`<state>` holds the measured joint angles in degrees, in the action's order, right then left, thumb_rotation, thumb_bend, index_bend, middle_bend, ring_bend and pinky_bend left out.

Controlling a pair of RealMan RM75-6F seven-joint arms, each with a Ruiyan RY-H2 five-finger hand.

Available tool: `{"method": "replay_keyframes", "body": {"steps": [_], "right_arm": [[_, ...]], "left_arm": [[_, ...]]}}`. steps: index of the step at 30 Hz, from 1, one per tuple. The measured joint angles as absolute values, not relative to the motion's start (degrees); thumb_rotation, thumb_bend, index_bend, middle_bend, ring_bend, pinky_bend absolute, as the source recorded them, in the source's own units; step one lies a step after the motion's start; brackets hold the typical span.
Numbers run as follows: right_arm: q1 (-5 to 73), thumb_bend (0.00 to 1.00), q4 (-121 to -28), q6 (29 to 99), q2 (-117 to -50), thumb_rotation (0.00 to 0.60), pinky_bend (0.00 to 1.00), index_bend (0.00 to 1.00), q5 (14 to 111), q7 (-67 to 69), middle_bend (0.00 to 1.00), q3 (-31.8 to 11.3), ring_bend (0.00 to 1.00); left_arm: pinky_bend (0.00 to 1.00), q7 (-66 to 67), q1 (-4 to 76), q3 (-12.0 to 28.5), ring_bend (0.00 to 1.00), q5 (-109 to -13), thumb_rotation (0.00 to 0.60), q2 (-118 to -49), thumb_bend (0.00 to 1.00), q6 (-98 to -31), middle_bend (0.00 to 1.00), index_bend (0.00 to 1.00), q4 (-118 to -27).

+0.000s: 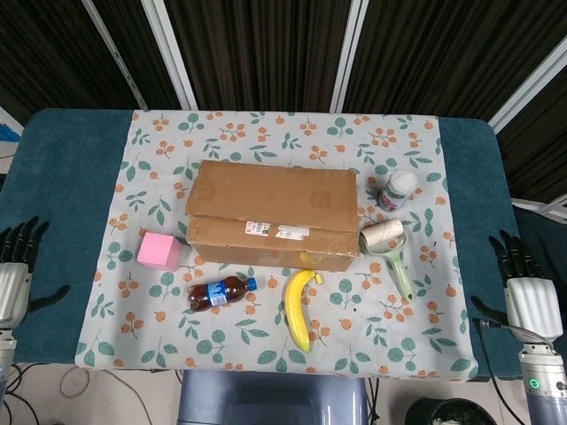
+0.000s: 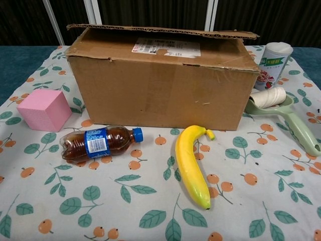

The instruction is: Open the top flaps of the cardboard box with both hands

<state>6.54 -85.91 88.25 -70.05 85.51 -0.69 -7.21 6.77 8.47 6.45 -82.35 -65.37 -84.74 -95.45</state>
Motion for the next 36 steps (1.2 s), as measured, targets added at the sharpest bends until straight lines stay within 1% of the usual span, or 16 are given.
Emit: {"method": "replay_keyframes", "body": {"steps": [5, 8, 14, 19, 23, 28, 36], "right_arm": [[6.67, 0.19, -85.76, 87.62, -70.20, 0.600, 0.23, 0.00, 84.67, -0.03, 0.00, -7.53, 0.03], [6.69, 0.19, -85.89, 87.49, -70.27, 0.600, 0.23, 0.00, 84.42, 0.09, 0.00, -7.62, 0.03], [6.71, 0.19, -86.37, 86.85, -70.28, 0.600, 0.23, 0.00, 83.67, 0.66, 0.00, -7.74, 0.03], [6.70, 0.20, -86.67, 86.51, -70.25, 0.600, 0.23, 0.00, 83.19, 1.19, 0.00, -7.84, 0.03], [6.79, 0.20, -86.89, 86.01, -70.29, 0.600, 0.23, 0.00, 82.65, 1.59, 0.00, -8.01, 0.03], [6.96, 0.20, -86.91, 85.48, -70.34, 0.600, 0.23, 0.00, 82.12, 2.12, 0.00, -8.22, 0.03], [6.83, 0.20, -86.99, 85.27, -70.12, 0.600, 0.23, 0.00, 80.95, 3.35, 0.00, -8.85, 0.03]], "left_arm": [[0.01, 10.77, 10.44, 7.35, 0.00, -82.18, 0.600, -64.56, 0.02, -82.94, 0.00, 0.00, -99.53], [0.01, 13.27, 12.75, 8.85, 0.00, -81.68, 0.600, -64.04, 0.03, -81.13, 0.00, 0.00, -102.86], [0.01, 19.07, 18.97, 13.18, 0.00, -78.60, 0.600, -63.31, 0.05, -76.02, 0.00, 0.00, -108.85], [0.01, 25.11, 25.20, 16.39, 0.00, -73.28, 0.600, -63.90, 0.11, -70.84, 0.00, 0.00, -111.95], [0.01, 28.89, 29.72, 18.32, 0.00, -69.69, 0.600, -65.36, 0.14, -68.10, 0.00, 0.00, -113.08], [0.01, 33.92, 35.67, 20.40, 0.00, -64.84, 0.600, -68.33, 0.14, -65.73, 0.00, 0.00, -113.01], [0.01, 39.09, 42.41, 21.10, 0.00, -57.86, 0.600, -73.23, 0.16, -63.85, 0.00, 0.00, -110.16]]}}
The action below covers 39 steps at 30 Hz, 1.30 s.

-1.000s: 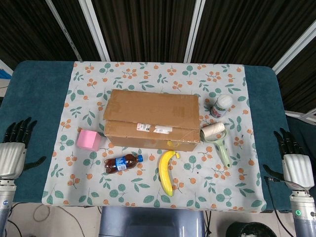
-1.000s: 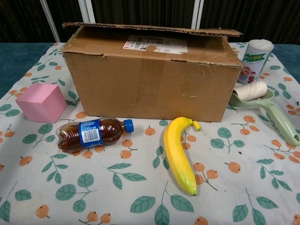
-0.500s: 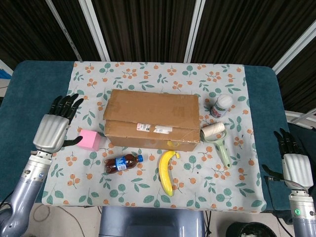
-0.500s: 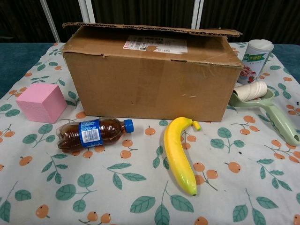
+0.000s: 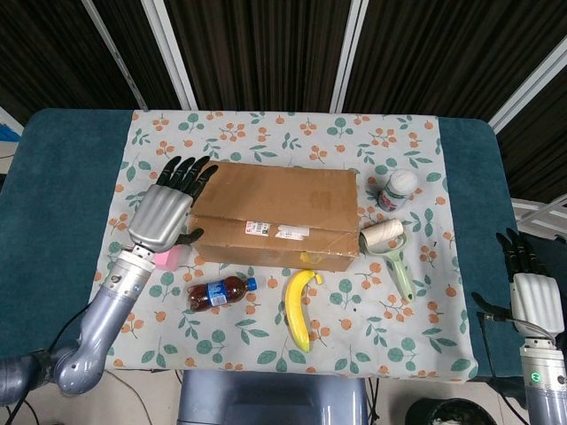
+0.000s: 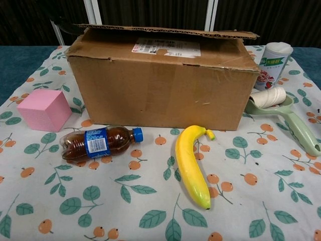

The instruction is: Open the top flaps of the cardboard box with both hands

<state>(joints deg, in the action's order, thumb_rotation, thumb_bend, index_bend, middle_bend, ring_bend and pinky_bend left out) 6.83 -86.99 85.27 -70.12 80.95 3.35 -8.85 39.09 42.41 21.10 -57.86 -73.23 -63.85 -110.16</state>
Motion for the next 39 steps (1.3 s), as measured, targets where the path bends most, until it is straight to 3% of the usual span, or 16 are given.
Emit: {"method": "replay_keyframes", "body": {"steps": [15, 39], "right_arm": [[6.93, 0.21, -87.17, 84.64, -70.09, 0.600, 0.23, 0.00, 80.39, 4.14, 0.00, -9.04, 0.03], [6.99, 0.20, -87.94, 83.34, -69.84, 0.600, 0.23, 0.00, 79.05, 4.93, 0.00, -9.25, 0.03]], "left_arm": [[0.01, 41.87, 50.70, 20.48, 0.00, -53.85, 0.600, -80.09, 0.30, -62.52, 0.00, 0.00, -99.27], [0.01, 39.43, 61.95, 22.80, 0.00, -55.38, 0.600, -84.06, 0.30, -58.29, 0.00, 0.00, -81.25]]}}
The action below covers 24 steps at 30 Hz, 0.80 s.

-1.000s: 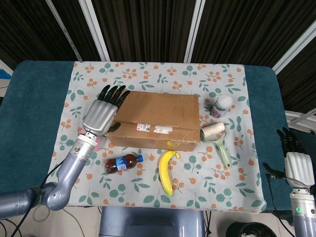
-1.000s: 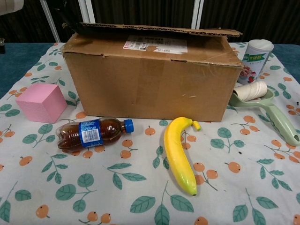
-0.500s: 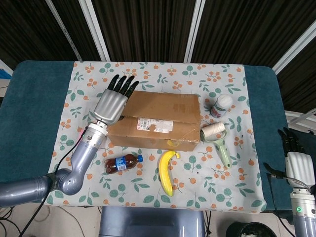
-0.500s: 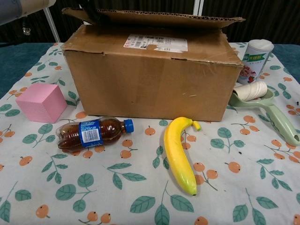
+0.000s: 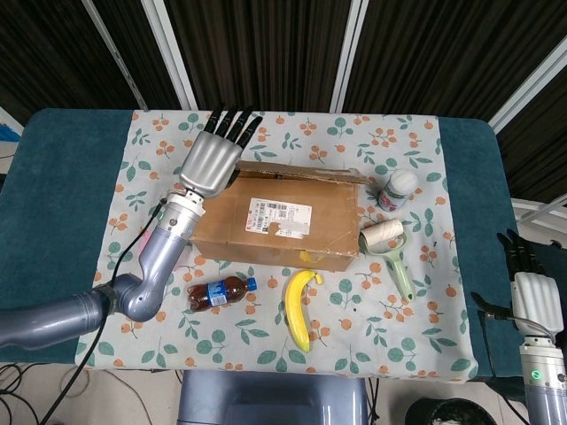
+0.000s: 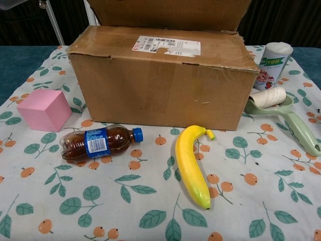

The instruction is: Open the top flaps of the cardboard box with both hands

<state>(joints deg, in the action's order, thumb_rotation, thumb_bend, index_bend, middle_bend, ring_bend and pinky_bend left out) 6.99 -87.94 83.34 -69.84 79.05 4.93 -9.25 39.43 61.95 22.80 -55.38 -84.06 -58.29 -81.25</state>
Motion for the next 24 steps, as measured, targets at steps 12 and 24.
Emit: {"method": "replay_keyframes", "body": {"steps": [12, 24], "right_arm": [[6.89, 0.20, -88.64, 82.93, -69.55, 0.600, 0.23, 0.00, 78.23, 5.55, 0.00, -9.52, 0.03], [6.85, 0.20, -88.96, 82.32, -69.29, 0.600, 0.23, 0.00, 77.46, 6.14, 0.00, -9.69, 0.03]], "left_arm": [[0.01, 38.68, 68.23, 23.69, 0.00, -55.60, 0.600, -87.93, 0.30, -55.06, 0.00, 0.00, -68.01], [0.01, 37.34, 76.05, 24.73, 0.00, -54.59, 0.600, -95.00, 0.30, -49.79, 0.00, 0.00, -48.57]]}}
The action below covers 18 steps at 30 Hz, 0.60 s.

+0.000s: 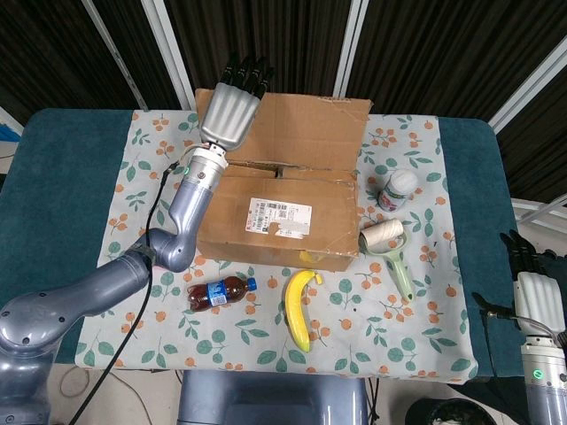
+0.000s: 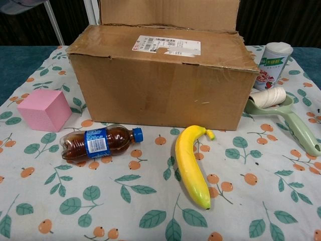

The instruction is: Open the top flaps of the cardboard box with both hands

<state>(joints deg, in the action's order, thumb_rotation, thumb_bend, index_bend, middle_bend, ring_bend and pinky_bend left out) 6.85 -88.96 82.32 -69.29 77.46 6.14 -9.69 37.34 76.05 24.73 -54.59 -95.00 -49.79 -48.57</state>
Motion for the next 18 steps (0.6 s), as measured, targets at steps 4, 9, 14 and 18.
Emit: {"method": "replay_keyframes", "body": {"steps": [4, 9, 14, 18], "right_arm": [[6.91, 0.20, -89.01, 81.88, -69.18, 0.600, 0.23, 0.00, 77.02, 6.20, 0.00, -9.77, 0.03], [6.93, 0.20, -89.14, 81.67, -69.11, 0.600, 0.23, 0.00, 76.79, 6.19, 0.00, -9.81, 0.03], [6.94, 0.20, -89.17, 81.52, -69.09, 0.600, 0.23, 0.00, 76.53, 6.39, 0.00, -9.92, 0.03], [6.96, 0.20, -89.30, 81.36, -69.05, 0.600, 0.23, 0.00, 76.48, 6.47, 0.00, -9.89, 0.03]], "left_arm": [[0.03, 36.56, 77.90, 24.57, 0.00, -54.30, 0.600, -97.58, 0.30, -47.63, 0.00, 0.00, -42.77], [0.04, 34.15, 78.97, 24.15, 0.00, -54.25, 0.600, -99.82, 0.30, -45.44, 0.00, 0.00, -38.62], [0.10, 31.61, 78.36, 24.09, 0.00, -54.71, 0.600, -98.69, 0.31, -45.16, 0.00, 0.00, -40.76], [0.11, 30.12, 76.98, 24.21, 0.00, -54.53, 0.600, -95.16, 0.44, -44.39, 0.00, 0.01, -46.87]]}}
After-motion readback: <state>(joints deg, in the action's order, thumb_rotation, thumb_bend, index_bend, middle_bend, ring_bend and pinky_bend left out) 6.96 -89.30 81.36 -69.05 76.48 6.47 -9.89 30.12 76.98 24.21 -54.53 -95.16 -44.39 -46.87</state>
